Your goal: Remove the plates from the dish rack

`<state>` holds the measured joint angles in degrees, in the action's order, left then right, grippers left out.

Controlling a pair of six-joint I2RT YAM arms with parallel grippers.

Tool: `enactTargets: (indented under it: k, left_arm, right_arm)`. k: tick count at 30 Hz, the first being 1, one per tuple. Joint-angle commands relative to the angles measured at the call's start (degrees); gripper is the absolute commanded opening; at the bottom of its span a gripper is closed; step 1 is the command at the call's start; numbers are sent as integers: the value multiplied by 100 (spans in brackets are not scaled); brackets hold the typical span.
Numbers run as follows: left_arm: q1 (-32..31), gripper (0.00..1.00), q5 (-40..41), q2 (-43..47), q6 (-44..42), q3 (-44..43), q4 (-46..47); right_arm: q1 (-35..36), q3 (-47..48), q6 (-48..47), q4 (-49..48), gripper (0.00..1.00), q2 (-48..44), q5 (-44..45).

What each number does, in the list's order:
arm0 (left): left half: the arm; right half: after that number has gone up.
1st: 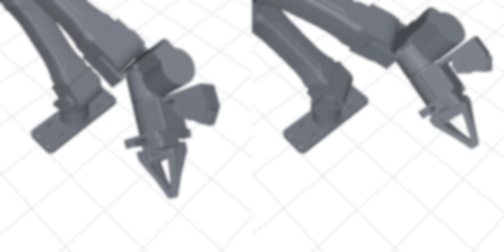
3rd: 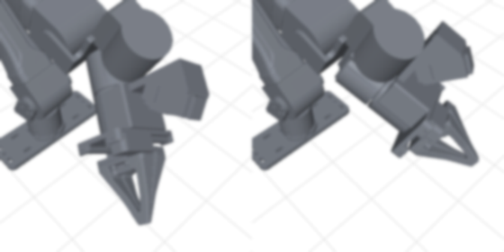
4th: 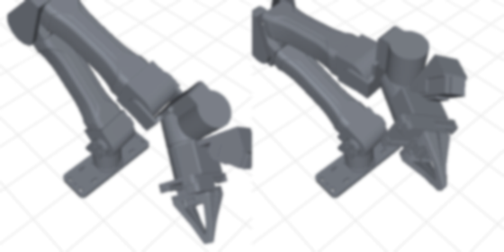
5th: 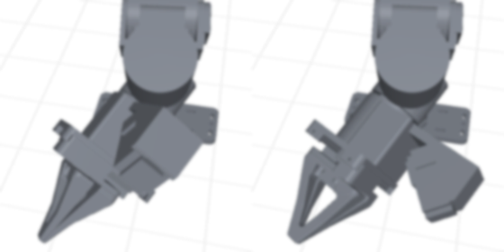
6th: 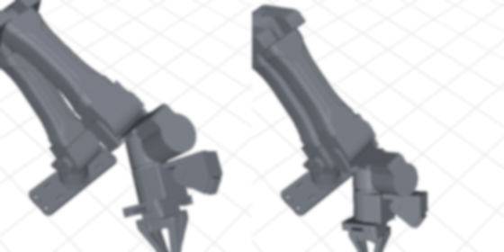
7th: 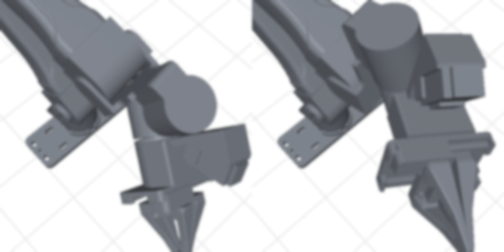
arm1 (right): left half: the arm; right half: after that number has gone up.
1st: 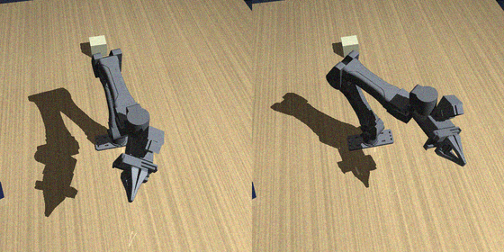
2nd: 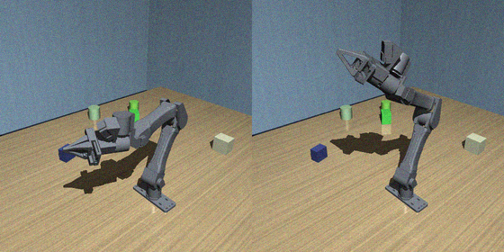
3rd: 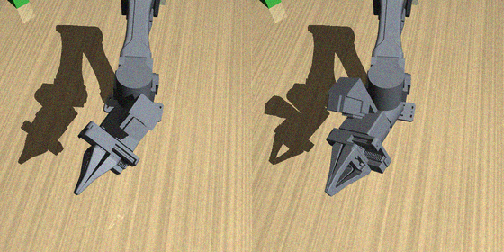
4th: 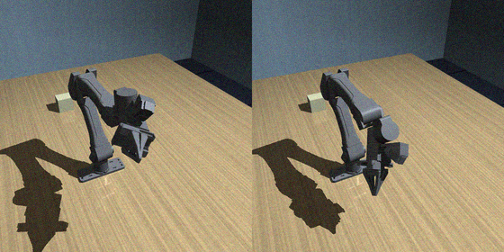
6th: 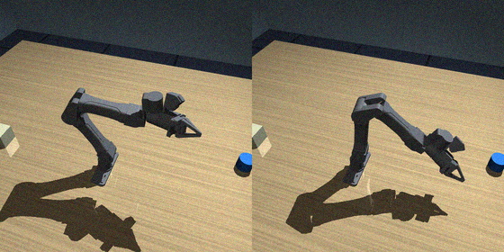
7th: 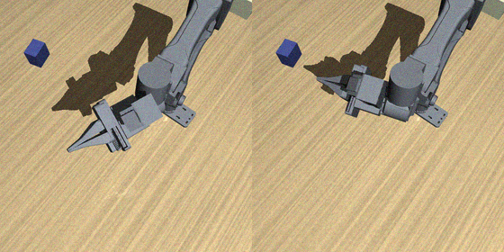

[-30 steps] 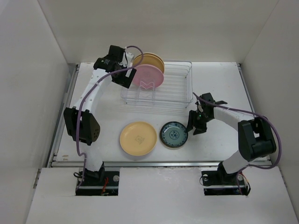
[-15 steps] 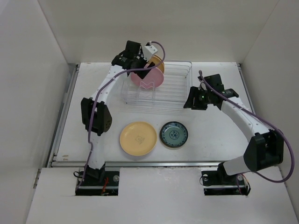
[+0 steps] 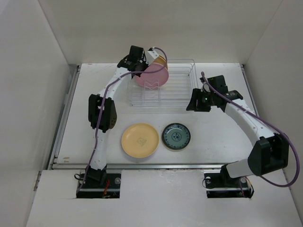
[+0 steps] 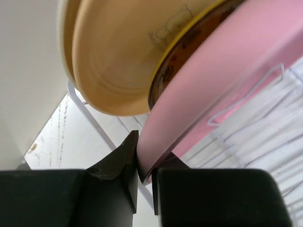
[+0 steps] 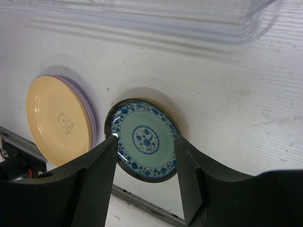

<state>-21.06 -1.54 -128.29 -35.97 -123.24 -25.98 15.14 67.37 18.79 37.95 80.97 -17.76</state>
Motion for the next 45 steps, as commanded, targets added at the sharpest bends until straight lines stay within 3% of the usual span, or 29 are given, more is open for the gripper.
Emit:
enactTargets:
  k: [1,10,17,22,24,27,29,31,32,35,38,45]
  left_arm:
    - [-74,0,171,559,362,55,339]
    - [49,0,172,1148,687,-164,103]
    - [102,0,-294,1386,1082,-525,-399]
    - [216,0,-566,1552,1864,-938,-855]
    - [277,0,-733,1605,2171,-1157,-1441]
    - [461,0,-1636,1737,2173,-1360,-2478]
    - [541,0,-2355,1799,1919,-1361,-3744]
    - [611,0,-2797,1930,1525,-907,-4944]
    - [612,0,-3025,1983,922,-712,-5326]
    - [612,0,-3107,1983,83,77,-6521]
    - [420,0,-2476,2036,-16,1306,-6525]
    - [182,0,-2597,1834,-348,2671,-6525]
  right_arm:
    - [77,162,-94,-34,57,-99,-140]
    - [191,162,-94,-34,57,-99,-193]
    - [244,232,90,-95,57,-99,-254]
    - [244,723,494,-26,57,94,500]
    - [244,1066,494,45,57,287,896]
    - [244,1443,494,203,57,507,1239]
    - [244,1585,555,274,59,568,1502]
    - [78,1822,713,222,61,621,2055]
    - [8,1945,932,160,61,691,2205]
    - [-134,2507,1065,-296,62,1069,2636]
    - [-247,3533,1005,-359,62,1883,3137]
    - [-546,4573,1004,-306,63,3239,3358]
